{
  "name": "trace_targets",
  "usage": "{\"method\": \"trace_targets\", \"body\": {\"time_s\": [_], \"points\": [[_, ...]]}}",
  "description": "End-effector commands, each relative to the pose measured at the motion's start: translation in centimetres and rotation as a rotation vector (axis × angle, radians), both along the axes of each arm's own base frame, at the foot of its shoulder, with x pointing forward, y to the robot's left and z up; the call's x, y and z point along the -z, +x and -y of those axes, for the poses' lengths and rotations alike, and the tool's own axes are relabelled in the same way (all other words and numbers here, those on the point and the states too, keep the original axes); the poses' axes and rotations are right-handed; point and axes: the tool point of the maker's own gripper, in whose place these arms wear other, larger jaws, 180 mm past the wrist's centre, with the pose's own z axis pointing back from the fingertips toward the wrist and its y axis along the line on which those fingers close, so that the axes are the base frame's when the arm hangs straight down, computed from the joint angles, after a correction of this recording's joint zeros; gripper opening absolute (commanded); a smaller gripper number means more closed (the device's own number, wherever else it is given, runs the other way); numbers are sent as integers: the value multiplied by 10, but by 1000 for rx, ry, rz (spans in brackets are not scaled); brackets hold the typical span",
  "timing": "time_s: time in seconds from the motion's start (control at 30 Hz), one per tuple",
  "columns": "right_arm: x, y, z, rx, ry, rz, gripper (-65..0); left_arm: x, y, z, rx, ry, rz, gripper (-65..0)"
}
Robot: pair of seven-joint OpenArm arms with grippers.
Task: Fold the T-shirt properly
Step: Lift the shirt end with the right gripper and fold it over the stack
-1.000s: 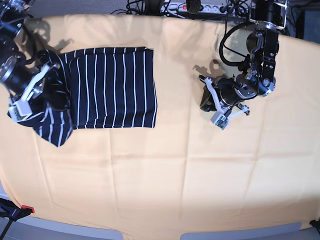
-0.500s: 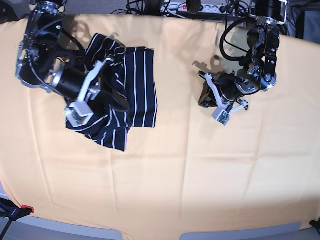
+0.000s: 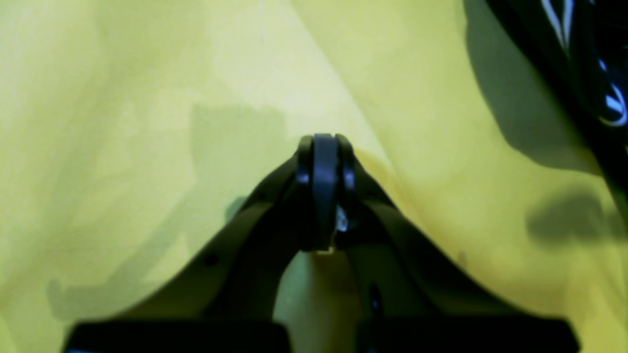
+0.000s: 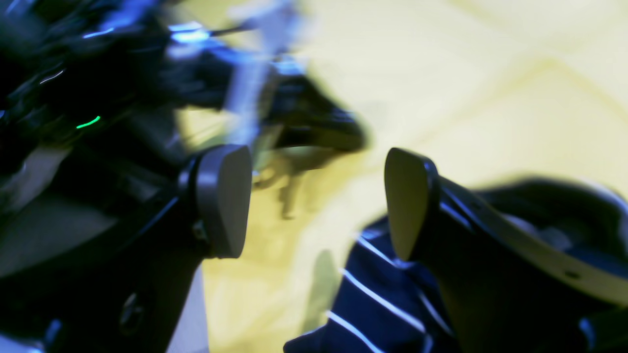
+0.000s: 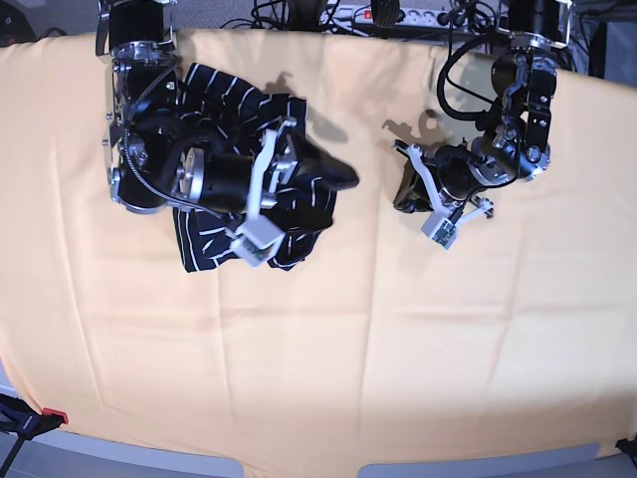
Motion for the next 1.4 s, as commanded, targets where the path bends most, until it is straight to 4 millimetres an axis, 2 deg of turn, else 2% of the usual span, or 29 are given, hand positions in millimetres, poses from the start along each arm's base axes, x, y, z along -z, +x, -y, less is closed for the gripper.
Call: {"method": "trace_targets", "body": {"time_s": [0.0, 0.1, 0.27, 0.4, 0.47, 0.57, 0.67, 0.73, 0.8, 0.9, 1.0, 1.1, 1.23, 1.37], "points": [[-27, 5, -2, -16, 45, 78, -209, 10, -10, -6, 15, 52, -50, -650], [-39, 13, 10, 18, -10, 162, -209, 10, -10, -6, 16, 52, -50, -650], [-43, 31, 68, 182, -89, 214, -214, 10, -10, -7, 15, 59, -48, -650], [-24, 33, 114, 305, -174, 169, -214, 11, -10, -7, 15, 60, -51, -650], [-13, 32, 125, 344, -201, 141, -214, 10, -10, -7, 15, 58, -49, -650], [0, 32, 132, 371, -223, 112, -214, 9, -10, -5, 19, 47, -46, -650], [7, 34, 134, 385, -208, 87, -221, 10, -11, -5, 29, 50, -46, -650], [7, 35, 134, 391, -191, 84, -275, 10, -11, -5, 29, 50, -46, -650], [4, 35, 131, 386, -170, 87, -390, 10, -11, -5, 29, 50, -46, -650], [-3, 31, 125, 362, -111, 80, -644, 9, -11, -5, 29, 49, -45, -650], [-16, 23, 114, 318, -7, 63, -650, 9, -10, -5, 29, 48, -45, -650], [-26, 5, 101, 230, 95, 10, -650, 9, -11, -5, 29, 49, -45, -650], [-13, -18, 89, 154, 92, -78, -650, 9, -11, -5, 29, 50, -46, -650], [-5, -34, 64, 97, 131, -136, -650, 8, -9, -5, 30, 49, -42, -650]]}}
